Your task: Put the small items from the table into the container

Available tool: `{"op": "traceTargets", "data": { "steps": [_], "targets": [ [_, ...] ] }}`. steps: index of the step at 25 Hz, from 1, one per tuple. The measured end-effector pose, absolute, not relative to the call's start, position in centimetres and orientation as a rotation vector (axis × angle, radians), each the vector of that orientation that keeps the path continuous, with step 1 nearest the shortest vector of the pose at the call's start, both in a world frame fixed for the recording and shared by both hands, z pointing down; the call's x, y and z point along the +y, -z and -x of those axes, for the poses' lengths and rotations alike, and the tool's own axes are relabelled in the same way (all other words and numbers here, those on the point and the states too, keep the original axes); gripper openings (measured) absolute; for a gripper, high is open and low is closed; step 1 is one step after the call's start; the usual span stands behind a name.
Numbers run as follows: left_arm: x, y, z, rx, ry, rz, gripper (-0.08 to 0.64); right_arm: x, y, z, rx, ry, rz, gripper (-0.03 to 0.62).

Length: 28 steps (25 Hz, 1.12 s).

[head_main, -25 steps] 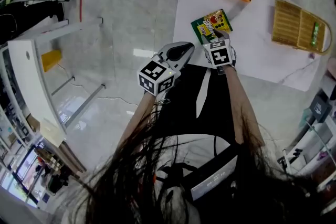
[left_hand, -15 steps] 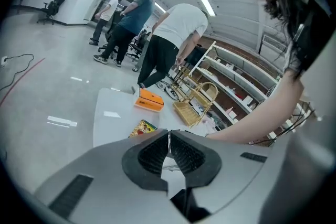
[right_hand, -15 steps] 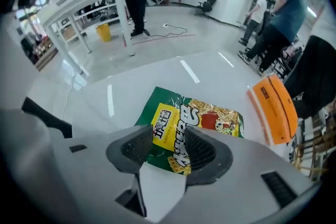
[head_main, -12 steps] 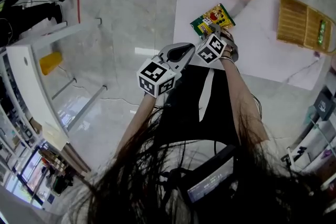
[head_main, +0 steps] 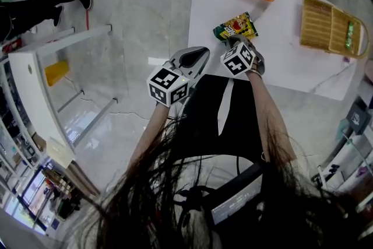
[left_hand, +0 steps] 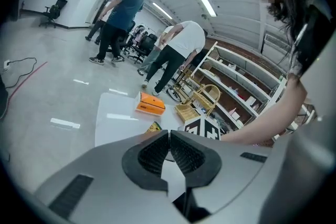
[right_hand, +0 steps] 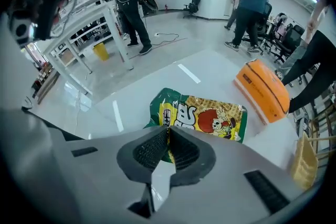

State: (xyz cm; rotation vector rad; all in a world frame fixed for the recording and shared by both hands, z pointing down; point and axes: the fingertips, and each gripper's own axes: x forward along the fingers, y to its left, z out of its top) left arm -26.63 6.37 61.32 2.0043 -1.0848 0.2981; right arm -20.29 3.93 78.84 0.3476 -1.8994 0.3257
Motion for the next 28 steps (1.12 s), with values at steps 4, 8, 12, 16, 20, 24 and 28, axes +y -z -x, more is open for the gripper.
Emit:
{"op": "traceTargets", "data": {
  "steps": [4,8,12,16,20,24,28],
  "targets": [
    [5.7,-60.7,25.7,-1.091,-0.298,-2.008,0.009,3.5,-75.9,18.9,-1.95,-0.369,-0.408,0.023],
    [4.3,-59.5,23.9,-1.093,-0.282,-2.025,0.009,2.8,-72.5,16.6,-1.99,-0.419,-0.474,0.023],
    [2.8,-57.9,21.3,-1.073,-0.281,-2.06,0.009,2.5,-69.2,13.5,-2.015,-0.491,-0.542,0.023],
    [1.6,-55.9,18.8,-1.048,-0.296,-2.101,0.009,1.9,-65.3,10.5,-2.044,-0.521,-0.594,0.023],
    [0.6,-54.0,16.2,-1.032,-0.298,-2.122,0.009,0.8,-61.6,7.4,-2.073,-0.551,-0.643,0.023],
    [-0.2,-52.3,13.4,-1.012,-0.301,-2.143,0.009,-0.9,-58.4,4.2,-2.084,-0.562,-0.692,0.023],
    [-1.1,-51.1,11.0,-1.018,-0.292,-2.143,0.009,-3.4,-55.2,1.6,-2.101,-0.556,-0.754,0.025]
  ]
}}
